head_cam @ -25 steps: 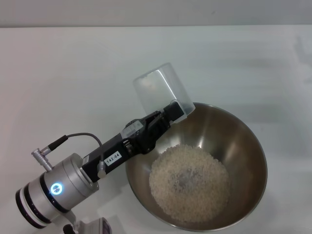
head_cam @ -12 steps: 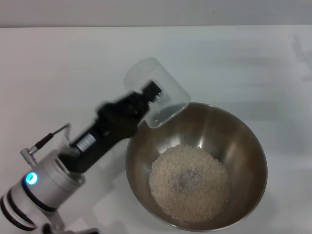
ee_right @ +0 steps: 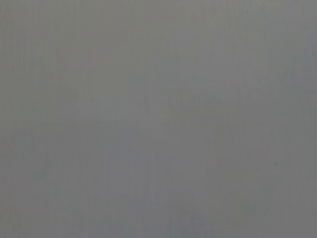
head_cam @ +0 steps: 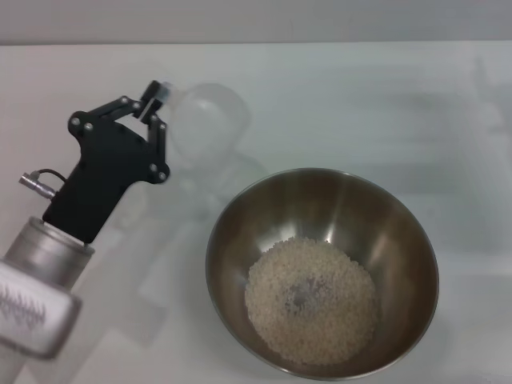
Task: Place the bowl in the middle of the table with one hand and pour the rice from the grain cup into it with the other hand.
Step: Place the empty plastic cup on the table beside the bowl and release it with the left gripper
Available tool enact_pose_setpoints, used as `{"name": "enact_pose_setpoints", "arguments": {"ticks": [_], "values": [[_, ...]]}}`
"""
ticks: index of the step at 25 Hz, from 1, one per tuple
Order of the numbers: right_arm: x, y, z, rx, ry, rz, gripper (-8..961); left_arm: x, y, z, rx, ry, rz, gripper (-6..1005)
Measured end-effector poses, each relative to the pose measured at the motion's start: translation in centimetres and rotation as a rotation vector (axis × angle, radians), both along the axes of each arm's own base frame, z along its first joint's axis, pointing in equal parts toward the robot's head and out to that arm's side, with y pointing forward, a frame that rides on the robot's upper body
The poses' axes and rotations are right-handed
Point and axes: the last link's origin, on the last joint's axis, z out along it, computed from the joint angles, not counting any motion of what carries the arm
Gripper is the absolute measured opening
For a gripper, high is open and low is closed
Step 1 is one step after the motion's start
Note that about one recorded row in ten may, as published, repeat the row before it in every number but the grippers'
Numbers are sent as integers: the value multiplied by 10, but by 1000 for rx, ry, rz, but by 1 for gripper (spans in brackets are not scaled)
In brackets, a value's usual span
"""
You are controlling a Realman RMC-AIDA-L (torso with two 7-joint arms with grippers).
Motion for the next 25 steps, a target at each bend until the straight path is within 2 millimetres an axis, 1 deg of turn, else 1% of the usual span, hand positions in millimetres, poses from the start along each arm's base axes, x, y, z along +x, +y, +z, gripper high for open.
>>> {"name": "enact_pose_setpoints", "arguments": {"ticks": [1,2,3,7,12,17,23,25], "values": [[-1,0,-1,0,3,3,708,-3,3,-2,-25,-26,43,86],[-3,-1,-2,0,9,8,708,-11,10,-6,-77,-82,146,87],[-3,-1,-2,0,9,8,708,-11,10,-6,-77,-82,146,88],[-5,-1,-5,1,13,15,708,-29,20,-14,-177,-206,348,92],[-8,-4,-4,18,18,35,708,-37,20,-21,-229,-239,429,98],[-9,-6,-5,22,18,47,708,-47,20,-28,-276,-237,506,104],[-9,-7,-4,27,18,53,708,-48,20,-29,-280,-237,515,111],[-9,-7,-4,28,18,54,708,-52,21,-31,-291,-233,554,113]]}}
